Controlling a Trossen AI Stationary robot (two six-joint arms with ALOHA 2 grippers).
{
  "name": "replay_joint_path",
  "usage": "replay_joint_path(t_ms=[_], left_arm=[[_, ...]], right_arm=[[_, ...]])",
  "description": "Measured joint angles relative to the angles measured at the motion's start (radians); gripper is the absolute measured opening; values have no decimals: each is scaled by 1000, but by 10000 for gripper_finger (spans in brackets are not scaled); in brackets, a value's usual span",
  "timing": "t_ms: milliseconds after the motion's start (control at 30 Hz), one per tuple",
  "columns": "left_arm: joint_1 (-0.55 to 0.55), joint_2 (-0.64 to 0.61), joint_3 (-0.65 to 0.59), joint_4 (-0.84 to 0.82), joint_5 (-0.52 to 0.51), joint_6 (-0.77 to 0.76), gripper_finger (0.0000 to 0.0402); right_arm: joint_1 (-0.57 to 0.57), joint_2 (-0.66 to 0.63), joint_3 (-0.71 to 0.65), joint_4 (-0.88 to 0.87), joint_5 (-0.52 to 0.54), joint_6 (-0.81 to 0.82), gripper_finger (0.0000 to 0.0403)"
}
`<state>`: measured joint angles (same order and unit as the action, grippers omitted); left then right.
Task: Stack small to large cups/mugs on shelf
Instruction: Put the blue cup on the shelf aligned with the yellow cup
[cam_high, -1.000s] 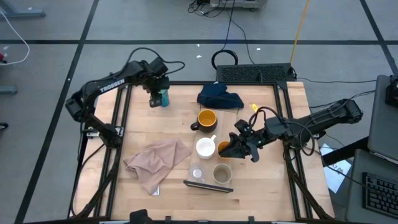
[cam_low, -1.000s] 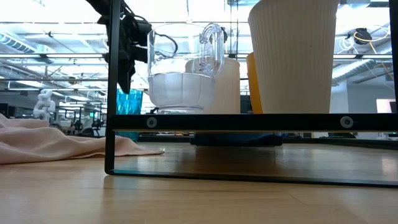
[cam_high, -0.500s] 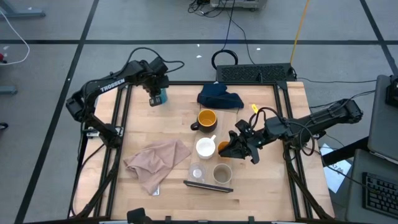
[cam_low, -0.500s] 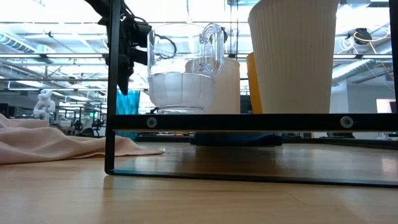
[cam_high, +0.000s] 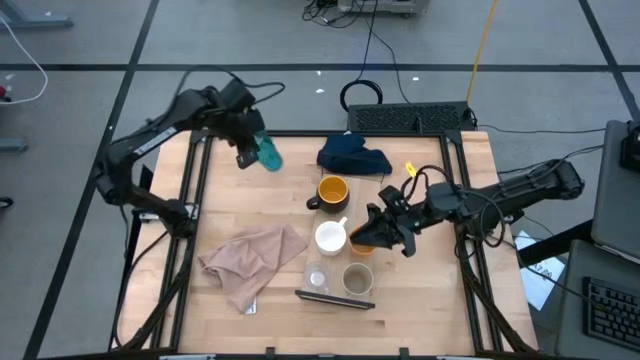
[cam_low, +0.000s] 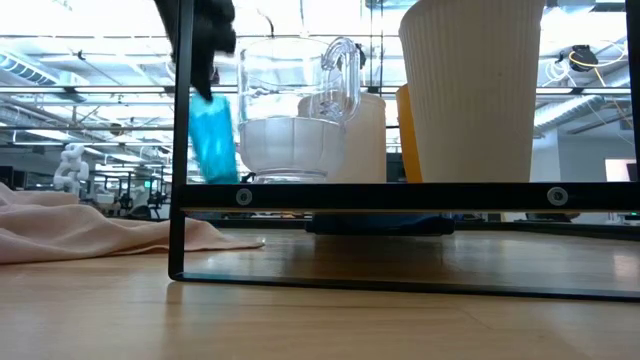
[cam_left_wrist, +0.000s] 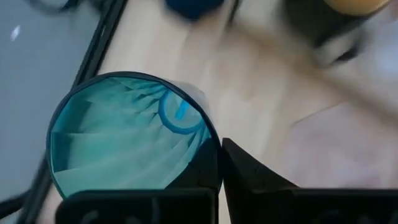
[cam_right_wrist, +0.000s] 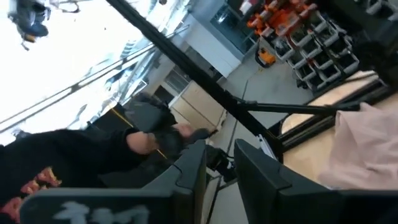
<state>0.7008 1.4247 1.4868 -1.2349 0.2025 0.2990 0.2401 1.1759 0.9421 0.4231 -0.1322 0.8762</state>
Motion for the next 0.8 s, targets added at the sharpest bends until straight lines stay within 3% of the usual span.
replay_joint_path(t_ms=[100,200,367,667,800], left_arm=[[-28,-47,54,2,118,-75,3],[-78,-93,98,-15,163,-158,3],[-170,-163,128,11,330,-322,3],[-374,-223,128,140,434,-593,3],[-457,-221,128,288,537,-722,3]], right_arm=[[-23,0,0,-33,-2,24,86],[-47,0,0,-61,-2,26,117],[-95,0,0,-78,-2,2,198],[-130,36,0,-288,-1,125,353],[-127,95,0,-250,-69,180,393]])
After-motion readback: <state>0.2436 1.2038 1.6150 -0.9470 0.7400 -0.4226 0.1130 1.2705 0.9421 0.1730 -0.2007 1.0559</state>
